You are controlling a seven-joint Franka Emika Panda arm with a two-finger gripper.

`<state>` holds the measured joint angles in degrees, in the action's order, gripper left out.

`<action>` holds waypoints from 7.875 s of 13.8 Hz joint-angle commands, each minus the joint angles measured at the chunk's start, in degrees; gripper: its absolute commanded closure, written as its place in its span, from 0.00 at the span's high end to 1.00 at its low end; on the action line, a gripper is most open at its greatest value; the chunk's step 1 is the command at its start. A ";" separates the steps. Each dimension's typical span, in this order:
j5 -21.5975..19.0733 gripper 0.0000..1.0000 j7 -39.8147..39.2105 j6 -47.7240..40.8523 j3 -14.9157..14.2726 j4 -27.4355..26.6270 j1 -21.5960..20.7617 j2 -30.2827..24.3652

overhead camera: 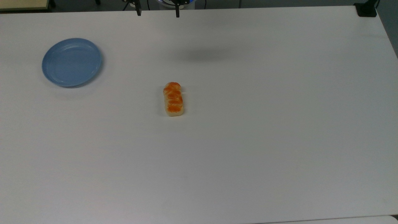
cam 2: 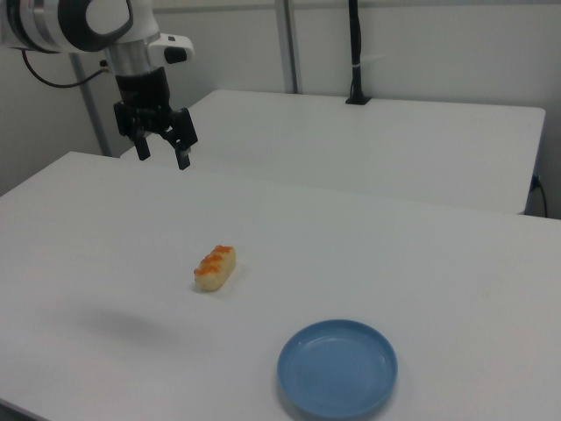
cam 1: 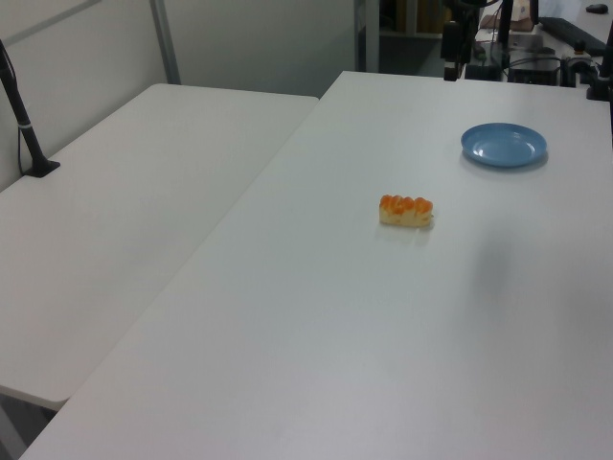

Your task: Put the bread onto the plate

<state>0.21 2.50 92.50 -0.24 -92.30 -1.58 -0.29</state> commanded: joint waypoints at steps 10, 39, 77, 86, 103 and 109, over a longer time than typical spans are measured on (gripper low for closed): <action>0.05 1.00 -1.79 -2.42 -0.28 1.07 0.87 0.19; 6.55 1.00 -1.79 15.42 0.60 -0.25 -2.47 25.59; 16.57 0.43 -29.13 25.53 0.07 -16.86 28.03 15.13; 15.96 1.00 -28.78 24.41 0.68 -13.09 26.98 17.69; 5.86 1.00 8.40 1.20 0.68 -0.16 -3.61 2.49; 4.27 1.00 7.70 -0.83 0.60 0.10 -2.91 2.04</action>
